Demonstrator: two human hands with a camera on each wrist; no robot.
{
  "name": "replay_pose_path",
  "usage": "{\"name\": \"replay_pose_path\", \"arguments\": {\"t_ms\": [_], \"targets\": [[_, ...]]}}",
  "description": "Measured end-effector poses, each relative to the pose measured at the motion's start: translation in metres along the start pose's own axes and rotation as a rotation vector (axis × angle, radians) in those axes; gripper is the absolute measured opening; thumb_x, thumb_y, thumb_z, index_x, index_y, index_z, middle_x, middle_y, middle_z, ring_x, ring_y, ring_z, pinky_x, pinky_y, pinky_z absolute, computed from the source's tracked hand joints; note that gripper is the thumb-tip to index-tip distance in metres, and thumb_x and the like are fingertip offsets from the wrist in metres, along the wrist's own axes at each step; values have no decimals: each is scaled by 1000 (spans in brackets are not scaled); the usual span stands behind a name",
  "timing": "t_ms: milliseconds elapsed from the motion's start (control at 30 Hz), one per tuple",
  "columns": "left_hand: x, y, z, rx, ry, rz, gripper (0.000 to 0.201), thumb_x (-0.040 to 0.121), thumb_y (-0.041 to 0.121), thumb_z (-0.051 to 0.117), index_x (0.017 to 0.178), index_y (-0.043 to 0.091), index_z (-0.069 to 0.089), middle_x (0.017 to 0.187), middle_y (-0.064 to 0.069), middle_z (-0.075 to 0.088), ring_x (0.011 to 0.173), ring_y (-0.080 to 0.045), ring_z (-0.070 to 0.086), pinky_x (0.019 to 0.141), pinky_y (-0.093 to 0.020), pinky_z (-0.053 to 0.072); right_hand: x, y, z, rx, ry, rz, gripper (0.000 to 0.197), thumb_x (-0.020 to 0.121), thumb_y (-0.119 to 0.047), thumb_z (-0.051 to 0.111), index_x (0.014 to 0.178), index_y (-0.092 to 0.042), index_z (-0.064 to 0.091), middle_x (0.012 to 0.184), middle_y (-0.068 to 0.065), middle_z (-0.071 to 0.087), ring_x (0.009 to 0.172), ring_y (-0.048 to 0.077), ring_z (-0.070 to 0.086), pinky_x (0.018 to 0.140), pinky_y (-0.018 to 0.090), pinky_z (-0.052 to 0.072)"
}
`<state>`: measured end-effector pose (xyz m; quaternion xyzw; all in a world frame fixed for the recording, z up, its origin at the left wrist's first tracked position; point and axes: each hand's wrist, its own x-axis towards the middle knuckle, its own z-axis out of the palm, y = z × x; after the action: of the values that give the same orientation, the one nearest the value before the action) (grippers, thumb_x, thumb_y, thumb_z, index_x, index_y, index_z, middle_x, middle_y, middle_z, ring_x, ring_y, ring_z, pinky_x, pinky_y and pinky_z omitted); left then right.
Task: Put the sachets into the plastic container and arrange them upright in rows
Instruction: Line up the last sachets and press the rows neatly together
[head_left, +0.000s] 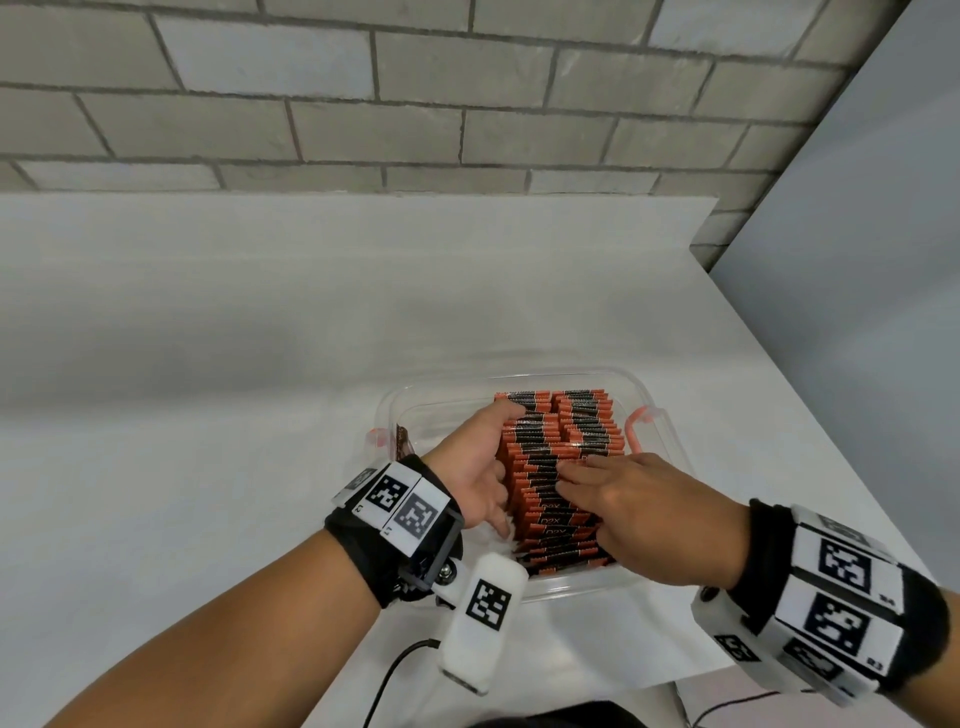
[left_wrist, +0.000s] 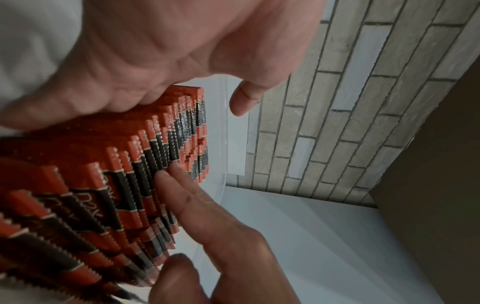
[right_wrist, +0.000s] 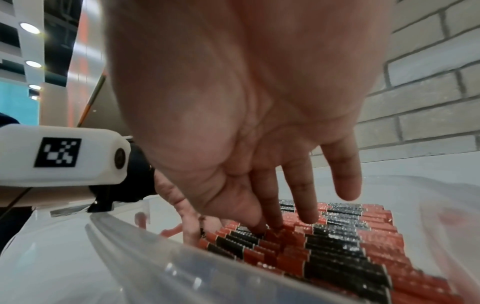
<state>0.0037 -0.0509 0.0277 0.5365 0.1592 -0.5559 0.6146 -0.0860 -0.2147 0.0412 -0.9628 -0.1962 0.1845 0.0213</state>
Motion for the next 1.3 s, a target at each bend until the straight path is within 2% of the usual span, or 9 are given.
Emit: {"name": "replay_pose_path", "arguments": {"t_ms": [300, 367, 433, 533, 733, 833, 967, 1200, 1300], "targets": [[-3, 2, 4, 4, 66, 28, 29, 95, 44, 40, 86, 17, 49, 145, -19, 39, 136, -35, 35, 116, -51, 12, 13, 2, -8, 138, -96, 41, 46, 89, -7, 41, 135, -7, 45, 136, 8, 48, 118, 26, 51, 101, 38, 40], [0, 1, 3, -3, 138, 67, 32, 97, 41, 41, 77, 15, 46, 117, -6, 60, 100, -16, 55, 101, -33, 28, 16, 4, -13, 199, -88, 64, 51, 90, -7, 41, 141, -8, 40, 143, 8, 44, 125, 27, 47, 105, 38, 37], [-1, 1, 4, 0, 170, 93, 35, 97, 39, 41, 74, 15, 47, 76, -4, 61, 72, -12, 48, 82, -25, 35, 20, 5, -17, 210, -115, 85, 51, 92, -8, 40, 143, -8, 36, 146, 11, 40, 128, 28, 44, 107, 40, 36], [-4, 1, 5, 5, 135, 102, 38, 97, 43, 39, 85, 13, 59, 80, -3, 64, 76, -13, 54, 62, -26, 37, 26, 0, -19, 169, -216, 111, 47, 93, -11, 41, 140, -6, 38, 143, 16, 40, 124, 30, 46, 104, 41, 39], [-3, 11, 1, -10, 201, 131, 37, 96, 45, 40, 87, 12, 52, 93, -9, 59, 86, -14, 54, 86, -23, 39, 36, -7, -36, 188, -138, 178, 43, 94, -9, 39, 137, -7, 41, 139, 12, 44, 113, 28, 52, 96, 40, 43], [-4, 17, 3, -1, 179, 131, 42, 98, 45, 37, 78, 10, 49, 59, -8, 64, 64, -15, 57, 44, -14, 45, 46, -9, -37, 165, -204, 182, 36, 95, -11, 40, 129, -5, 47, 130, 13, 51, 104, 28, 56, 90, 42, 47], [-6, 18, 5, -34, 147, 116, 46, 98, 46, 35, 74, 9, 46, 57, -9, 63, 67, -18, 50, 30, -16, 38, 58, -7, -45, 195, -175, 210, 32, 95, -11, 40, 125, -9, 51, 110, 8, 61, 89, 21, 57, 81, 33, 49], [-4, 19, 2, -95, 119, 106, 45, 97, 49, 37, 96, 8, 56, 83, -6, 58, 70, -16, 54, 54, -21, 49, 72, -7, -50, 204, -203, 261, 33, 95, -13, 40, 126, -11, 51, 104, 9, 63, 81, 18, 55, 68, 29, 46], [-17, 22, -9, -64, 142, 199, 62, 94, 48, 44, 139, 5, 37, 125, -17, 53, 109, -25, 54, 108, -36, 37, 70, -8, -55, 277, -142, 254, 49, 95, -15, 42, 144, -21, 37, 116, 8, 61, 85, 17, 56, 81, 32, 50]]}}
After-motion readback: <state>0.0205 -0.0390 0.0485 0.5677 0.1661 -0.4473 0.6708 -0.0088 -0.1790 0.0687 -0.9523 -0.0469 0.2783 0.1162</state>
